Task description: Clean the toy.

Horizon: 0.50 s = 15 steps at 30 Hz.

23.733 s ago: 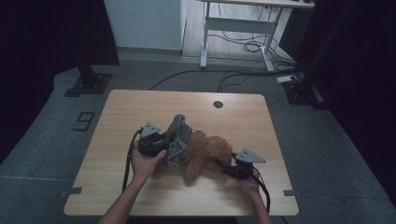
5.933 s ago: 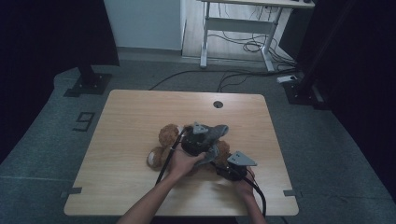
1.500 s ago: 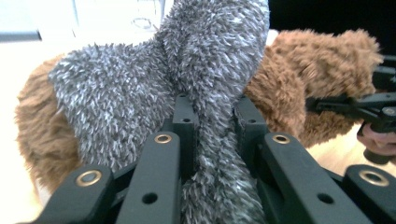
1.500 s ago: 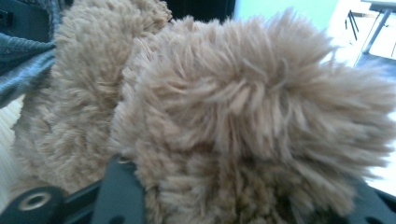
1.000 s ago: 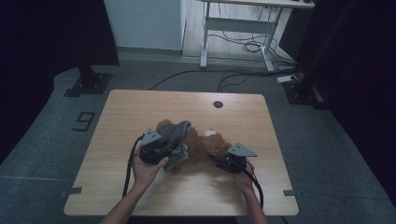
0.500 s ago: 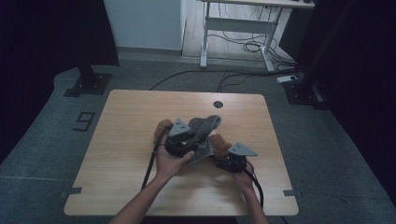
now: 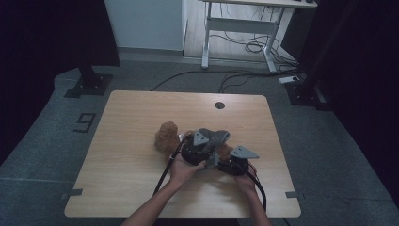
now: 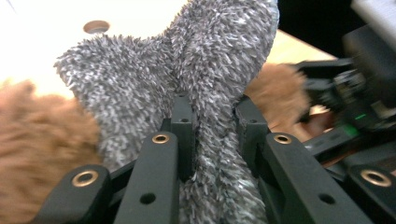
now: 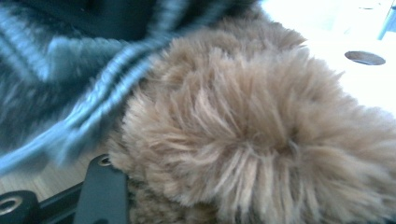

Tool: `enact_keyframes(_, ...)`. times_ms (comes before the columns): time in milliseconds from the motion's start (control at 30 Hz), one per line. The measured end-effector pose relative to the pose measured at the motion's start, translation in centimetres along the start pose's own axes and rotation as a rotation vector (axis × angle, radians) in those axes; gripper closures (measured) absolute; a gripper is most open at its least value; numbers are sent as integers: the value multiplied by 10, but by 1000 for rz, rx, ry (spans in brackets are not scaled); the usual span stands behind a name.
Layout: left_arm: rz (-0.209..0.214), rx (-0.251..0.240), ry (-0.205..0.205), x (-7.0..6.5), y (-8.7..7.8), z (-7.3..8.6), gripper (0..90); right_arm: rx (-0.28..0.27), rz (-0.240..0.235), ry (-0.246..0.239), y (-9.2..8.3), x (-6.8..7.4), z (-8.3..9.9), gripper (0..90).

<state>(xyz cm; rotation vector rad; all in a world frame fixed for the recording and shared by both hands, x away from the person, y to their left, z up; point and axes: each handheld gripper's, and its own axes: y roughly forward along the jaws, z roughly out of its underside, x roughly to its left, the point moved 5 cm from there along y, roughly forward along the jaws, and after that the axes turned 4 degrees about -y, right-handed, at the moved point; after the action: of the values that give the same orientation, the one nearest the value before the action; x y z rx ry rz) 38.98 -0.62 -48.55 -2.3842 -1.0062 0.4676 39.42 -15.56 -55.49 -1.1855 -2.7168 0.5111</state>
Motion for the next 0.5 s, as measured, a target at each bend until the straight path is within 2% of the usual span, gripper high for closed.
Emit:
enact_keyframes(100,18,-7,-18,12,-12,3,740,-7,-26,3,0,2,-1,407)
enact_keyframes(267,10,-48,-34,27,-33,-3,740,-8,-39,-6,1,3,0,408)
enact_keyframes(400,-49,-85,-64,52,-51,-9,739,-5,-36,-8,0,3,0,408)
enact_keyframes(500,-113,-76,-105,78,-61,-3,741,-3,-37,-5,0,2,1,409)
